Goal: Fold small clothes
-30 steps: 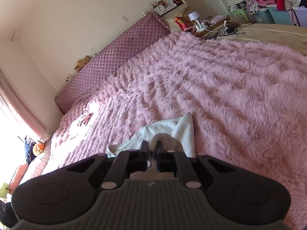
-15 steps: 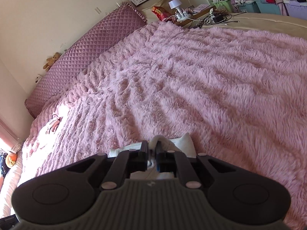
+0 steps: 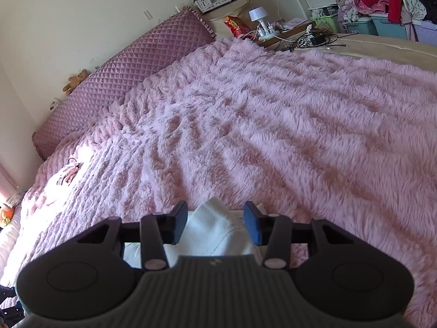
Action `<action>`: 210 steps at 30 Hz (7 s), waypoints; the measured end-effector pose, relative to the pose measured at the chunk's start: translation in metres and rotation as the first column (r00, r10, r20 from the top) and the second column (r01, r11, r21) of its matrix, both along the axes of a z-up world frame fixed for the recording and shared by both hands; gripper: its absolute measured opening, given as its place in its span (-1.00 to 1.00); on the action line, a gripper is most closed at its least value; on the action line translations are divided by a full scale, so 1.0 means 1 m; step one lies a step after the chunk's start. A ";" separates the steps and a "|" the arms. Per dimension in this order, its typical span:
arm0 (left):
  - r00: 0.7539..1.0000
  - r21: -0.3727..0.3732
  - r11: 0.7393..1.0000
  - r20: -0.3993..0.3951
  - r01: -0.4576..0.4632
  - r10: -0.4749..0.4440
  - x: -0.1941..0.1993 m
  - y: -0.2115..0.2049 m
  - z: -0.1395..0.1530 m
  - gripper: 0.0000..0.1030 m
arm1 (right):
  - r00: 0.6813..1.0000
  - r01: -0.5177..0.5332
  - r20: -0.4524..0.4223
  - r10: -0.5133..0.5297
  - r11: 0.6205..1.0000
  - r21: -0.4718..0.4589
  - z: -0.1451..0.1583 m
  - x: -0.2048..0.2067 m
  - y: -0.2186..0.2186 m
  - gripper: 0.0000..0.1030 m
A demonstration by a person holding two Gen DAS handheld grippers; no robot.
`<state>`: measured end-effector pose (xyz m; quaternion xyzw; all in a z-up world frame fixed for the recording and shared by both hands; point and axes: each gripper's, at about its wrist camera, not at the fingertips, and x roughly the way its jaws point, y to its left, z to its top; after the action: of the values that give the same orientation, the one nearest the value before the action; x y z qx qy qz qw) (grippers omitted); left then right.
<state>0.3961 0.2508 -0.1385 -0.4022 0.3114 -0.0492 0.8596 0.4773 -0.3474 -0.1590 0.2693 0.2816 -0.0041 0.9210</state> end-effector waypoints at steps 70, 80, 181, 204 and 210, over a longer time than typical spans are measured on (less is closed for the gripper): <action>0.957 0.433 0.865 0.018 0.252 -0.288 -0.109 -0.071 0.011 -0.57 | 0.793 -0.487 -0.072 0.605 0.559 -0.671 0.027 -0.060 0.105 -0.30; 0.963 0.369 0.892 -0.034 0.261 -0.268 -0.099 -0.067 -0.035 -0.57 | 0.715 -0.609 -0.302 0.631 0.351 -0.711 0.004 0.041 0.136 0.00; 0.998 0.551 0.834 0.015 0.038 -0.055 -0.001 -0.064 -0.001 -0.38 | 0.961 -0.255 -0.042 0.275 0.812 -0.524 -0.017 0.003 0.055 -0.34; 0.996 0.083 0.993 -0.034 0.080 -0.078 -0.130 0.015 -0.051 -0.20 | 0.912 -0.353 -0.040 0.409 0.729 -0.587 -0.017 -0.240 0.176 -0.01; 0.985 0.072 0.982 -0.003 0.172 -0.172 -0.142 0.016 -0.054 -0.07 | 0.944 -0.248 -0.014 0.329 0.685 -0.685 -0.028 -0.234 0.188 -0.01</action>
<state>0.2538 0.2666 -0.1924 -0.3425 0.3453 -0.1126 0.8665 0.2433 -0.1597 -0.1865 -0.1328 0.2482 0.0535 0.9581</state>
